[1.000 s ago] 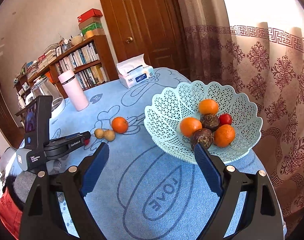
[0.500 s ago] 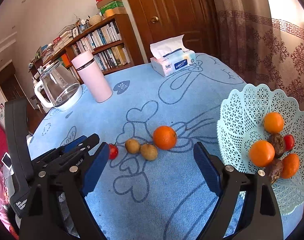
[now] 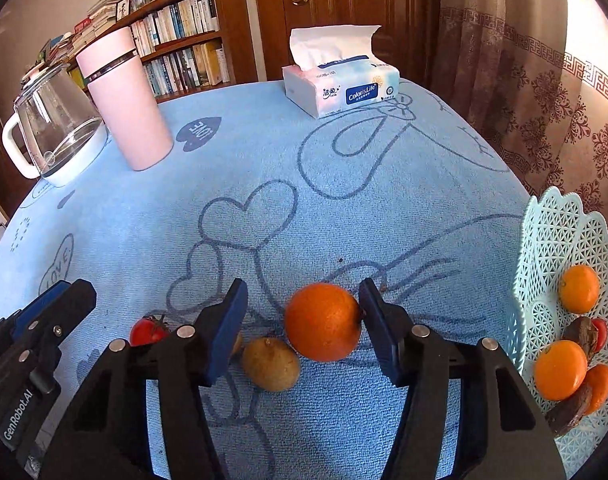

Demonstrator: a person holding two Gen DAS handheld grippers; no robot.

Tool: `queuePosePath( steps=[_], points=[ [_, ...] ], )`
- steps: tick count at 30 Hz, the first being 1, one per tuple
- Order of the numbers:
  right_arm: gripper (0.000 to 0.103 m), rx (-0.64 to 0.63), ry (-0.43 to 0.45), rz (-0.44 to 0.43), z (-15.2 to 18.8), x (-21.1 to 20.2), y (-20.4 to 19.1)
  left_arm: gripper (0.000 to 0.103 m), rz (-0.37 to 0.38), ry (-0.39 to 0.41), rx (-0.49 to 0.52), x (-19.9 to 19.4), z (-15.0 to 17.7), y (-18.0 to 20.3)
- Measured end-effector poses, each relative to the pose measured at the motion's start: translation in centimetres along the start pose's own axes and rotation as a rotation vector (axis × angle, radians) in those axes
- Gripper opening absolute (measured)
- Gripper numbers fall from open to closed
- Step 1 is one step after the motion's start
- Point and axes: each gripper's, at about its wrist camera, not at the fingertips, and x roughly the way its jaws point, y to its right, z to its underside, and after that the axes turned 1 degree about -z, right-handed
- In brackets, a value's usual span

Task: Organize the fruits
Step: 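Grasp the orange on the table with the right tool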

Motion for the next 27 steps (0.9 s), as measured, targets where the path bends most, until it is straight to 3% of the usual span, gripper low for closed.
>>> queuePosePath(
  steps=[8,27],
  points=[
    [0.039,-0.015,-0.009,0.035,0.1,0.4,-0.1,0.028,0.006,0.001,-0.011,-0.1,-0.1,-0.2],
    [0.039,0.017,0.106,-0.029,-1.0,-6.3,0.6,0.028,0.019,0.005,-0.007,-0.4,-0.1,0.0]
  ],
)
